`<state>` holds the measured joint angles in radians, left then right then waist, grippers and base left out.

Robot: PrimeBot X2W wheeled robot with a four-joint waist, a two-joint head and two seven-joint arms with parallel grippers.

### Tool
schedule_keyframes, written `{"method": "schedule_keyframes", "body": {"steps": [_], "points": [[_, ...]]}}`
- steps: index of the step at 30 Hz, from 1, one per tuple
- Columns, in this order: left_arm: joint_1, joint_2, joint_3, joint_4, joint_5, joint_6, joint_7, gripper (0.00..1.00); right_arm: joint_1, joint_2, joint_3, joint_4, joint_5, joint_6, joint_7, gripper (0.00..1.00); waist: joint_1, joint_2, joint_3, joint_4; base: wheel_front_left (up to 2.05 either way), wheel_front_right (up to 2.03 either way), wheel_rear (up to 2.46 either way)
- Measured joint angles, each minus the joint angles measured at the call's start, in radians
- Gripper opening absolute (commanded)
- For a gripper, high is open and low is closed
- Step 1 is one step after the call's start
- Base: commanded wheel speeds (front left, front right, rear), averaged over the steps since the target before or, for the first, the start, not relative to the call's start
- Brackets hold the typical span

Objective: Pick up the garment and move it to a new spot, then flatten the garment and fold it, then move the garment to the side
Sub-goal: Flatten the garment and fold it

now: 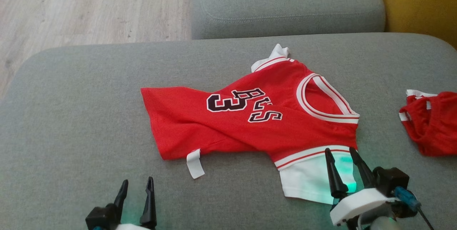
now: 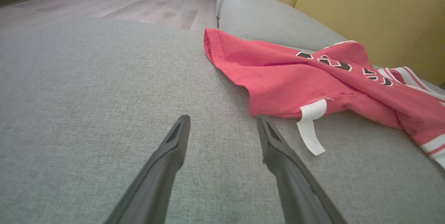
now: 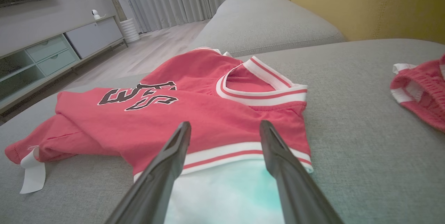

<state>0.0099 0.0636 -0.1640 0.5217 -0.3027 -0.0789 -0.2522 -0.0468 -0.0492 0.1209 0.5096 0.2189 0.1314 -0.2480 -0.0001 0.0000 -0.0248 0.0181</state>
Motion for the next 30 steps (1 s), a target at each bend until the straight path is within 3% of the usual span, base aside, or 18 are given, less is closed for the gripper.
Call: {"method": "schedule_keyframes", "body": {"steps": [8, 14, 20, 30], "points": [[-0.016, -0.009, -0.008, 0.043, 0.005, -0.029, 0.0, 1.0, 0.0, 0.0, 0.002, -0.001, 0.0, 0.0, 0.0, 1.0, 0.0001, 0.0, 0.021, -0.006, 0.0, 0.0, 0.0], [-0.12, -0.012, -0.05, 0.097, 0.01, -0.046, 0.0, 1.0, -0.013, 0.0, 0.01, -0.018, 0.0, 0.0, 0.0, 1.0, 0.0003, 0.0, 0.083, -0.018, 0.0, 0.0, 0.0], [-0.21, -0.01, -0.118, 0.133, -0.052, -0.053, 0.0, 1.0, -0.053, 0.001, 0.008, -0.027, -0.009, 0.0, 0.0, 1.0, 0.0004, 0.0, 0.152, -0.038, 0.0, 0.0, 0.0], [-0.221, 0.012, -0.13, 0.13, -0.132, -0.053, 0.0, 1.0, -0.067, 0.001, 0.002, -0.035, -0.009, 0.0, 0.0, 1.0, 0.0002, 0.0, 0.194, -0.055, 0.0, 0.0, 0.0]]}}
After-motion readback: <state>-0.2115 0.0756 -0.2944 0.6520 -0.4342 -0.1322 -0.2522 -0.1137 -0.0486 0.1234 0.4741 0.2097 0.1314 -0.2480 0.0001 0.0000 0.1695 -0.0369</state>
